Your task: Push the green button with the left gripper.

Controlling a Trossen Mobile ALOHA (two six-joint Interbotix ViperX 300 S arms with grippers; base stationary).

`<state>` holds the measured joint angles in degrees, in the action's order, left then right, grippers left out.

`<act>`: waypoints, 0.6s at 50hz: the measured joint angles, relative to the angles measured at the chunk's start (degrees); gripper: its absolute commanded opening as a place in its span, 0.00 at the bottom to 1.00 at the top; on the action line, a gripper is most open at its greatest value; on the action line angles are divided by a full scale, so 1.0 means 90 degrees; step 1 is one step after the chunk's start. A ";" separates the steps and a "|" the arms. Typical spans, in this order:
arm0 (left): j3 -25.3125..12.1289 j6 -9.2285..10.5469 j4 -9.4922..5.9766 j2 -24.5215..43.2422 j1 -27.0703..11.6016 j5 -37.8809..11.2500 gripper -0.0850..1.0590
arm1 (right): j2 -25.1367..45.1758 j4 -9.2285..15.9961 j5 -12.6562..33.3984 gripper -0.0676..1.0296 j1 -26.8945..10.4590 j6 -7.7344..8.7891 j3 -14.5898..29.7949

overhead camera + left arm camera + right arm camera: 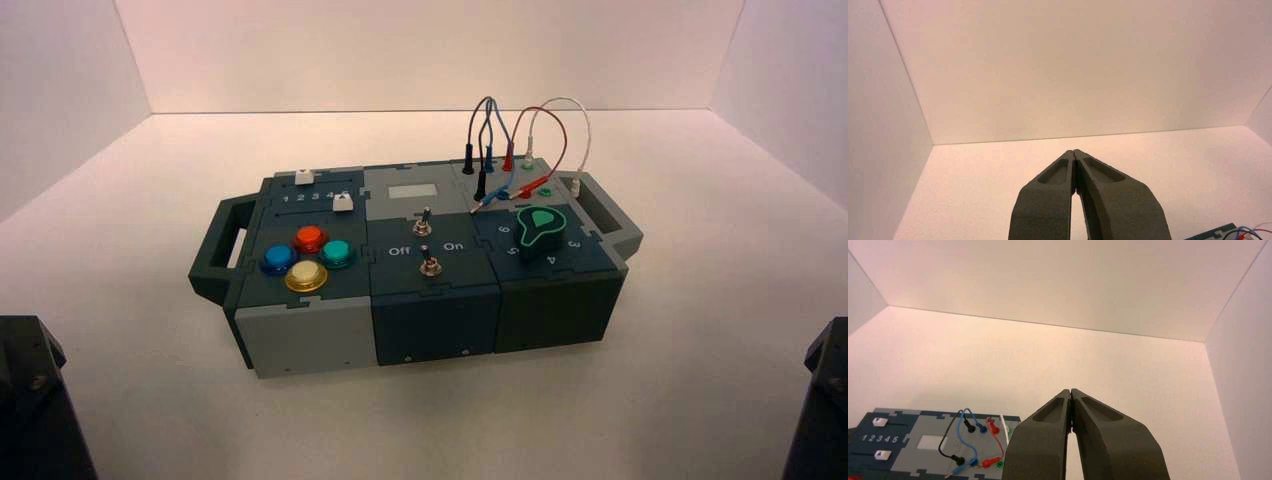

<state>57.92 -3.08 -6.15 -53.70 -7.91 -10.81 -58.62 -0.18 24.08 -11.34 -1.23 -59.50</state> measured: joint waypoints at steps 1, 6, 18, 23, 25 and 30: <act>-0.0010 0.0000 0.0000 -0.0010 0.0000 0.0000 0.05 | 0.0000 0.0000 0.0000 0.04 0.0000 0.0000 0.0000; -0.0010 0.0000 0.0000 -0.0020 -0.0010 0.0000 0.05 | 0.0000 0.0000 0.0010 0.04 0.0000 0.0000 0.0000; -0.0010 -0.0010 0.0010 -0.0020 -0.0010 0.0000 0.05 | 0.0000 0.0000 0.0020 0.04 0.0000 0.0000 0.0000; -0.0010 0.0000 0.0010 0.0000 0.0000 0.0000 0.05 | 0.0000 0.0020 0.0020 0.04 0.0000 0.0000 0.0000; -0.0010 0.0000 0.0010 0.0000 0.0000 0.0000 0.05 | 0.0010 0.0039 0.0049 0.04 0.0000 0.0000 0.0000; -0.0010 0.0000 0.0010 0.0049 -0.0088 -0.0176 0.05 | 0.0000 0.0078 0.0205 0.04 -0.0029 0.0000 0.0000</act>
<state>57.83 -3.08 -6.06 -53.26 -8.70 -12.39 -58.62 0.53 25.93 -11.60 -1.23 -59.50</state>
